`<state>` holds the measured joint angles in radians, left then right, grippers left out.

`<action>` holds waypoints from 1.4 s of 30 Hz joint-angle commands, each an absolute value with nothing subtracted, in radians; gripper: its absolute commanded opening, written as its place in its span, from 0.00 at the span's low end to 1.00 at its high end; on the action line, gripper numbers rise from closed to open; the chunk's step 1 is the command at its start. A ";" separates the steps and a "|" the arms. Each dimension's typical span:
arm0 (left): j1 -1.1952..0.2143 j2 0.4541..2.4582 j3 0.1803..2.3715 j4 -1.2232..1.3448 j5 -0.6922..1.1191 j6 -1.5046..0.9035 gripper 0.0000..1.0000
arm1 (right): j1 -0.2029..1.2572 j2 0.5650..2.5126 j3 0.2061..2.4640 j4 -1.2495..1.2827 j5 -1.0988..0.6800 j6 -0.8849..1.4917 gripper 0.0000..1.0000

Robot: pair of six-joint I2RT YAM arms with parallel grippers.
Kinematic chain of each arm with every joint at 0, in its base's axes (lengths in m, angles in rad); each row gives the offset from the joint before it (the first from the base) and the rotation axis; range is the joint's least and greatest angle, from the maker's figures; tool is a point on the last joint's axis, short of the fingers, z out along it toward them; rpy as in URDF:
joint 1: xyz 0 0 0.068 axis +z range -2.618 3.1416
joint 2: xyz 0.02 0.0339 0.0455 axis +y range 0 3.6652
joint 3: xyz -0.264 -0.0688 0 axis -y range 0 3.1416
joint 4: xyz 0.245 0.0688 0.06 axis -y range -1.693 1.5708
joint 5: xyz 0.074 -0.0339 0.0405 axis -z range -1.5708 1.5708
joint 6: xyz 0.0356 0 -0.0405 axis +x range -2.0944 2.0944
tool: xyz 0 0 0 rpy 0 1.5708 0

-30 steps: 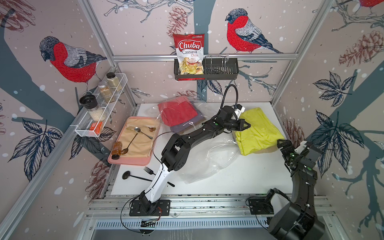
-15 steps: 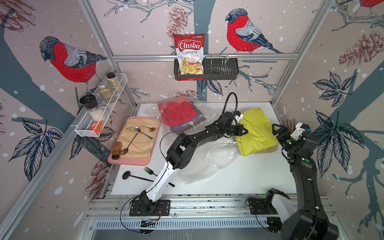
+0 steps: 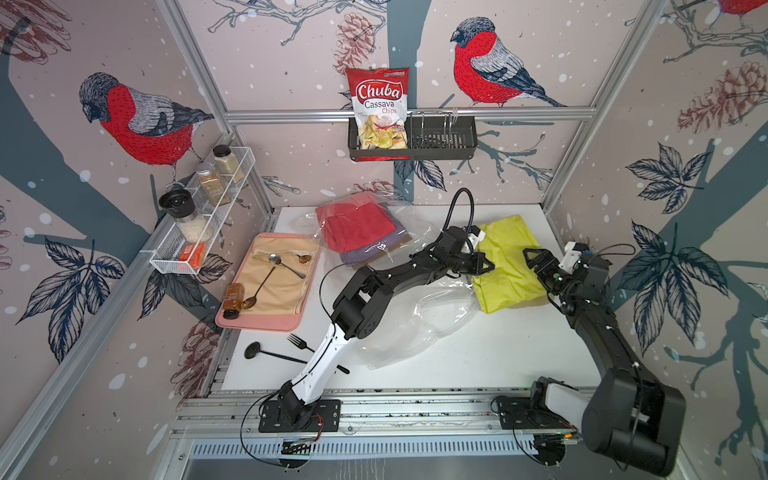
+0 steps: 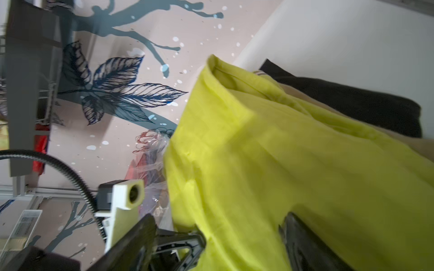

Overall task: Take the trousers out of the vacuum bag
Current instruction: Place the trousers at the center of the board.

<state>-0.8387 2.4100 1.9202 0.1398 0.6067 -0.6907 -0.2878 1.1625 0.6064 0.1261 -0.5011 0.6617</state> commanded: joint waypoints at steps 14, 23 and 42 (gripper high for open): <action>-0.800 2.344 1.940 0.151 0.626 -0.697 0.06 | -0.310 1.147 0.616 0.165 -0.503 0.650 0.86; -0.787 2.429 2.117 0.141 0.590 -0.702 0.11 | -0.258 1.216 0.756 0.231 -0.525 0.626 0.86; -0.735 2.645 2.265 0.152 0.548 -0.747 0.13 | -0.163 1.672 1.057 0.244 -0.384 0.517 0.86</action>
<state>-0.7395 2.6308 2.2528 0.1505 0.5655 -0.7509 -0.1642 1.6394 1.0458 0.2447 -0.4191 0.5415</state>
